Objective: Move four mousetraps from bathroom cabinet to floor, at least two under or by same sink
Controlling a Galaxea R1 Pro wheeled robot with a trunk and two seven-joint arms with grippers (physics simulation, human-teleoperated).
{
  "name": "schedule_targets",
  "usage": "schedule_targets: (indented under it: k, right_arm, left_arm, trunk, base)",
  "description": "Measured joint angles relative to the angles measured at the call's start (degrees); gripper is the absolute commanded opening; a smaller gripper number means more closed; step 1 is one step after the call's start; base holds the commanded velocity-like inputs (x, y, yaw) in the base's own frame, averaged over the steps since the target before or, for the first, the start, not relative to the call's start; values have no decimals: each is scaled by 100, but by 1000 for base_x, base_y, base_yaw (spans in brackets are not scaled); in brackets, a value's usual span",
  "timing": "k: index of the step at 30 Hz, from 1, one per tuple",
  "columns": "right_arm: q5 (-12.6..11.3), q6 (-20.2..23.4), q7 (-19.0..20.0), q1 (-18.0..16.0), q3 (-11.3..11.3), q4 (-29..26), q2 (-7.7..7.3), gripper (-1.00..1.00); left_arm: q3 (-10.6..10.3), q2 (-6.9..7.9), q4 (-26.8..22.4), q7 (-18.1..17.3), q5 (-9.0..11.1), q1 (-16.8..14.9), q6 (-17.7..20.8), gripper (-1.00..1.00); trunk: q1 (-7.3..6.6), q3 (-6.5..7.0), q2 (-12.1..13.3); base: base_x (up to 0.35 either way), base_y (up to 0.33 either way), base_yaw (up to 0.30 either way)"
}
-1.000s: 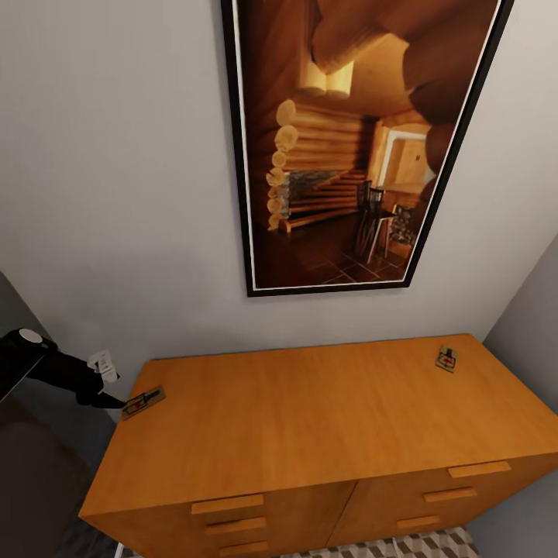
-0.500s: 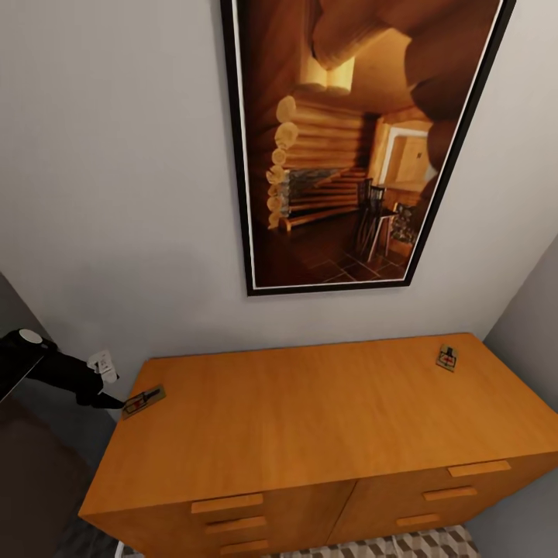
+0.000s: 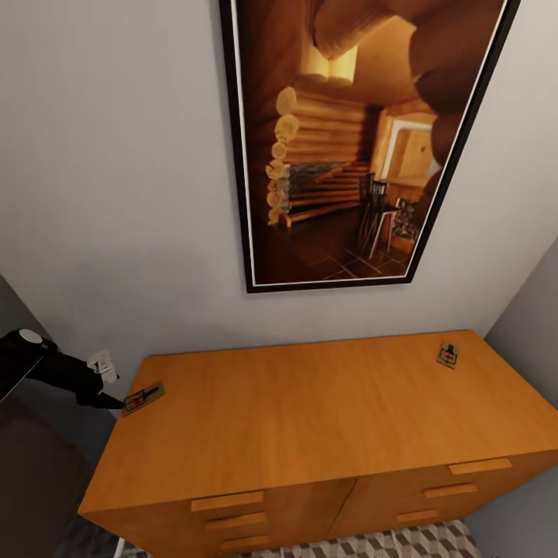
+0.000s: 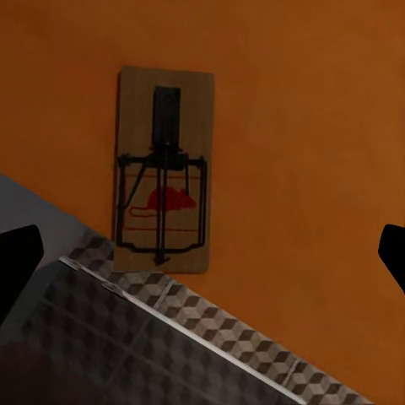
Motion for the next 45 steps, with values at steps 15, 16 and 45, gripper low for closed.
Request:
schedule_targets:
  k: [15, 16, 45]
  right_arm:
    - [-1, 0, 0, -2, 0, 0, 0, 100]
    - [-2, 0, 0, -2, 0, 0, 0, 100]
    - [1, 0, 0, -2, 0, 0, 0, 100]
  left_arm:
    - [0, 0, 0, 0, -1, 1, 0, 100]
    - [0, 0, 0, 0, -1, 0, 0, 100]
    - [1, -9, 0, 0, -5, 0, 0, 100]
  trunk:
    - [0, -94, 0]
    - [0, -100, 0]
    - [0, -183, -1]
  base:
    - [0, 0, 0]
    - [0, 0, 0]
    - [70, 0, 0]
